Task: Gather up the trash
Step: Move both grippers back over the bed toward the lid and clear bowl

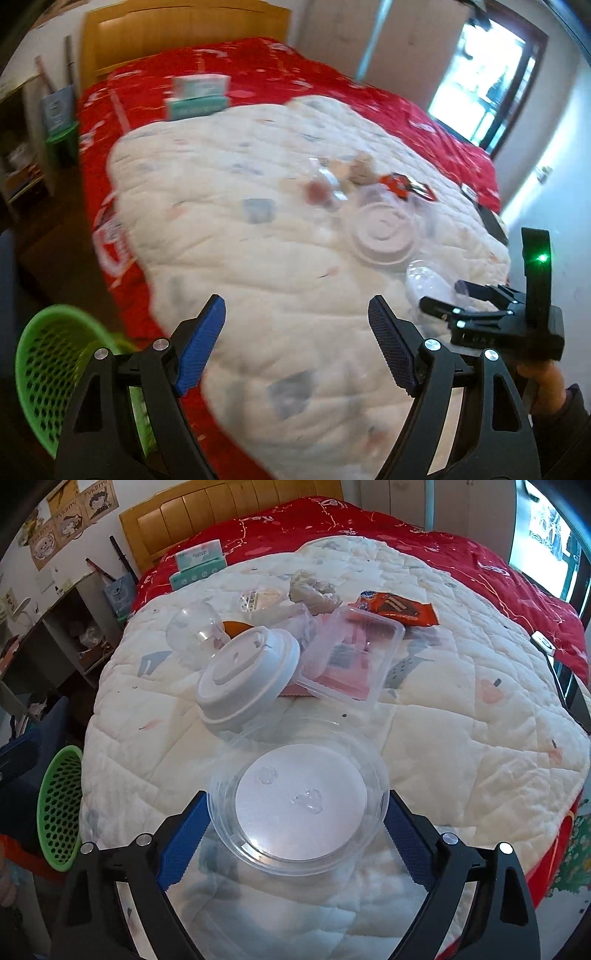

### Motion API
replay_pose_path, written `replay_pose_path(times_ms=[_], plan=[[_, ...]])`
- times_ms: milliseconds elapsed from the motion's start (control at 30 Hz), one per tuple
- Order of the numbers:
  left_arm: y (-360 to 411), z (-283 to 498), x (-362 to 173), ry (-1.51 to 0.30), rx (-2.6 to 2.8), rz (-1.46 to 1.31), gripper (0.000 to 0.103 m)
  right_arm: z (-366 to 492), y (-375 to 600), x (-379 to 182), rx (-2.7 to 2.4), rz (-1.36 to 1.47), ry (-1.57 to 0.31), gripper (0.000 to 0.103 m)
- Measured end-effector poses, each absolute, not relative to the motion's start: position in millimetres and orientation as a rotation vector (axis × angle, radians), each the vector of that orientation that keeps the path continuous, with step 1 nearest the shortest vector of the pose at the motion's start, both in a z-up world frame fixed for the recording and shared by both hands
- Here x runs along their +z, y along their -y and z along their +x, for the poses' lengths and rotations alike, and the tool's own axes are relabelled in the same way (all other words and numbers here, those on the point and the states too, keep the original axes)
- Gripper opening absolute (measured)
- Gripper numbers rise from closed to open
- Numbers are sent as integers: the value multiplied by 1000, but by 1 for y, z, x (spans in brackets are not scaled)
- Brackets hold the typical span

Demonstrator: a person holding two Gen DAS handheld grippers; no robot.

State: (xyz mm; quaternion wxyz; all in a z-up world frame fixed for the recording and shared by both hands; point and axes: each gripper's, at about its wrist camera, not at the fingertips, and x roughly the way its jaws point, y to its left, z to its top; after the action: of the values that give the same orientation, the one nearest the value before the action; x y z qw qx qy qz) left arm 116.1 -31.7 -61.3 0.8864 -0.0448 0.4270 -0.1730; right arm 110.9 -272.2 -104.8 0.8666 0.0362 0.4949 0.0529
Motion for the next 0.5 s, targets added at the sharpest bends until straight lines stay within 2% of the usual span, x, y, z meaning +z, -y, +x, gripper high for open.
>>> replay_pose_path(times_ms=[167,500], plan=[[77,136,-65,-898,-445,-38,85,99,283,-98,110,73,-1027,89],[133,180,-79,-928,-532,34,85,79,300,-94,117,99,-1019,89]])
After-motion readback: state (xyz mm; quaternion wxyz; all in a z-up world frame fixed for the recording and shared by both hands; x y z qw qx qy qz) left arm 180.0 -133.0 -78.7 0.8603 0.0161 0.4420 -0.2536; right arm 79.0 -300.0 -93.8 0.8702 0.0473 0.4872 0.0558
